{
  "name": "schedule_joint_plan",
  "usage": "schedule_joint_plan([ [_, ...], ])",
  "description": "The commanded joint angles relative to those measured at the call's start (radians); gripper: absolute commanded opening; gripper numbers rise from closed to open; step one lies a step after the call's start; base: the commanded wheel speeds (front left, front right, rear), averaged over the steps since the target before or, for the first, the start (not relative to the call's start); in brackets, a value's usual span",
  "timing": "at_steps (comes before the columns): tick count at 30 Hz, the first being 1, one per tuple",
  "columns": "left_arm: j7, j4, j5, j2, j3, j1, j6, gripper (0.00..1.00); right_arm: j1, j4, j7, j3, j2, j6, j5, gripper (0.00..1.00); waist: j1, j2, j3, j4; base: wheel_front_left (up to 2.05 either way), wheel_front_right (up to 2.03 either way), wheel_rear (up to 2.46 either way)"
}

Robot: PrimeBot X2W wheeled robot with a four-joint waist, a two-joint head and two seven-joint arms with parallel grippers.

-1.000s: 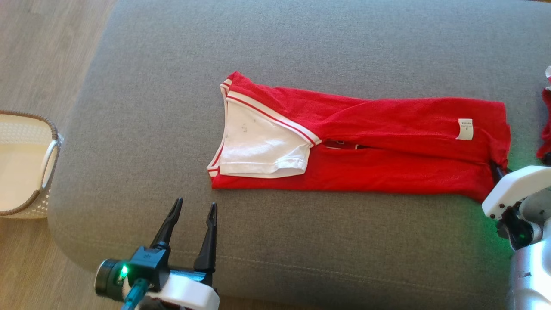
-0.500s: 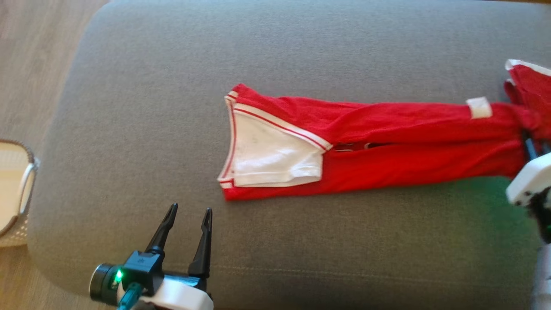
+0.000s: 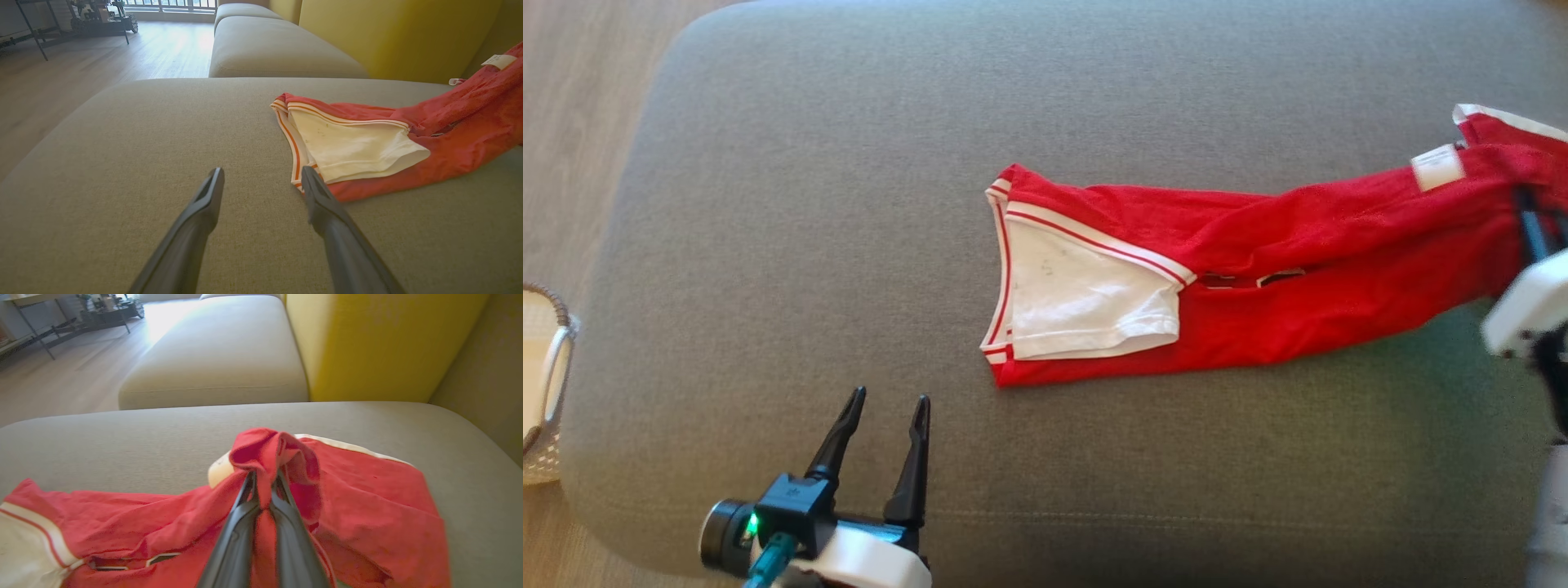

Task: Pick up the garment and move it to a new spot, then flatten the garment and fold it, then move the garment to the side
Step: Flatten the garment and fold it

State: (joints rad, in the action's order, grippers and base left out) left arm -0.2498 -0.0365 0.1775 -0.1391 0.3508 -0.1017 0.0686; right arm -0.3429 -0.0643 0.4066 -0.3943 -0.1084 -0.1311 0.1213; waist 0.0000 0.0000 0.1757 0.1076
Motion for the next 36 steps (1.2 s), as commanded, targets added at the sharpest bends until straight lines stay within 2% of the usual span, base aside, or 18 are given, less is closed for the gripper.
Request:
schedule_joint_plan([
  [1, -0.012, 0.020, -0.007, 0.007, -0.028, 0.032, -0.008, 1.00, -0.047, 0.051, 0.006, 0.056, 0.006, 0.000, 0.010, 0.00, 0.0000, 0.0000, -0.003, 0.011, 0.00, 0.00, 0.00],
  [6, -0.012, 0.005, -0.007, 0.013, -0.026, 0.033, -0.014, 1.00, -0.075, 0.051, 0.018, 0.158, 0.033, 0.000, 0.032, 0.00, 0.0000, 0.0000, -0.012, 0.044, 0.00, 0.00, 0.00],
  [7, -0.012, 0.000, -0.006, 0.015, -0.025, 0.031, -0.017, 1.00, -0.087, 0.041, 0.025, 0.202, 0.042, 0.000, 0.047, 0.00, 0.0000, 0.0000, -0.016, 0.057, 0.00, 0.00, 0.00],
  [17, -0.012, -0.031, 0.000, 0.034, -0.005, 0.033, -0.036, 1.00, -0.153, -0.086, 0.019, 0.420, 0.058, 0.000, 0.148, 0.00, 0.0000, 0.0000, -0.021, 0.133, 0.00, 0.00, 0.00],
  [27, -0.012, -0.054, 0.002, 0.045, 0.006, 0.044, -0.047, 1.00, -0.212, -0.259, -0.014, 0.559, 0.058, 0.000, 0.245, 0.00, 0.0000, 0.0000, -0.014, 0.182, 0.00, 0.00, 0.00],
  [36, -0.012, -0.068, 0.002, 0.054, 0.015, 0.054, -0.057, 1.00, -0.274, -0.417, -0.067, 0.678, 0.058, 0.000, 0.322, 0.00, 0.0000, 0.0000, 0.003, 0.198, 0.00, 0.00, 0.00],
])
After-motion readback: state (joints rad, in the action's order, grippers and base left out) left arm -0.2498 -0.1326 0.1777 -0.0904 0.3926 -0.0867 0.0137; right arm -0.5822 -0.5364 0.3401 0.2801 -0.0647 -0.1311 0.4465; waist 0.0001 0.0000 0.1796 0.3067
